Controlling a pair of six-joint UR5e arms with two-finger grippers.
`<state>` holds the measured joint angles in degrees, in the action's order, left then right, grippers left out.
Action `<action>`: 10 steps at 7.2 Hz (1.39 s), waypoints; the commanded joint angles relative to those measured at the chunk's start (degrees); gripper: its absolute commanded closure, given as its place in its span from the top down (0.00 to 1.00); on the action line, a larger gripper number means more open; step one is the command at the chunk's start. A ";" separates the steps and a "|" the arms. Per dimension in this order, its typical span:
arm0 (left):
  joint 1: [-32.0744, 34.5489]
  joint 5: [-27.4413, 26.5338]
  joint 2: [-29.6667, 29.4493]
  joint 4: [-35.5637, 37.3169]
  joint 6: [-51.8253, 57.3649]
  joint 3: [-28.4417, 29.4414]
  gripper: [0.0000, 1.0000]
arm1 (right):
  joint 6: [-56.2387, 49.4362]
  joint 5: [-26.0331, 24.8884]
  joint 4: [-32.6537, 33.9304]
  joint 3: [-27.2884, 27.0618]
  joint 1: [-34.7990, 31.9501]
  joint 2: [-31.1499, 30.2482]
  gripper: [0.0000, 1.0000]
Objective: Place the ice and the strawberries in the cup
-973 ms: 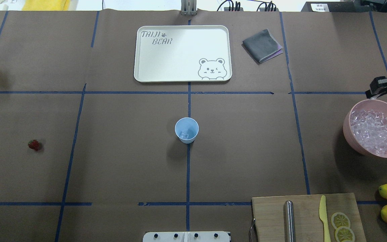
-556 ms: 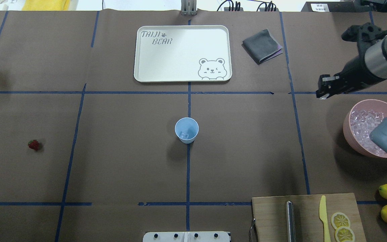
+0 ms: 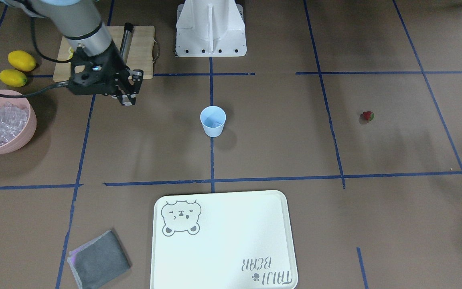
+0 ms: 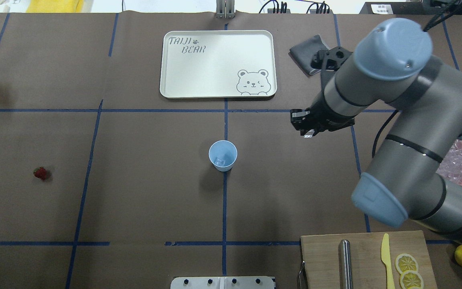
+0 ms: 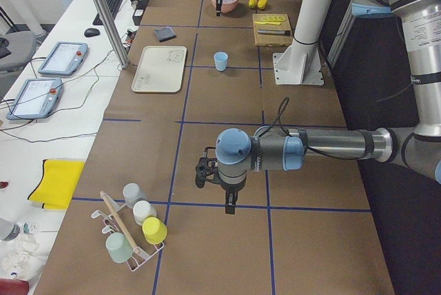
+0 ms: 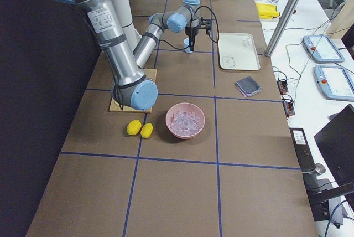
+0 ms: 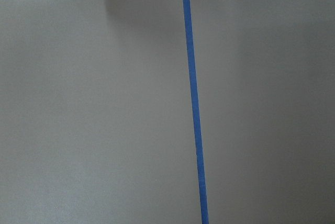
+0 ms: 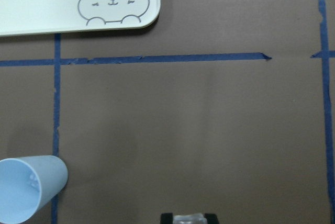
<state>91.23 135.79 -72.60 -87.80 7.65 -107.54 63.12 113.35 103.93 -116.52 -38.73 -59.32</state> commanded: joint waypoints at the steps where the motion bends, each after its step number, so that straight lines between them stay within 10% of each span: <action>1: 0.00 0.00 0.00 0.00 0.00 0.05 1.00 | 3.74 -4.70 3.13 2.94 6.27 7.09 0.07; 10: 0.00 0.00 0.00 0.00 0.09 0.49 1.00 | 9.74 -13.15 -3.38 21.68 12.27 18.90 0.07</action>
<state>91.23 135.79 -72.60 -87.80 7.72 -107.03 72.93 100.65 101.11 -95.80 -26.58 -40.38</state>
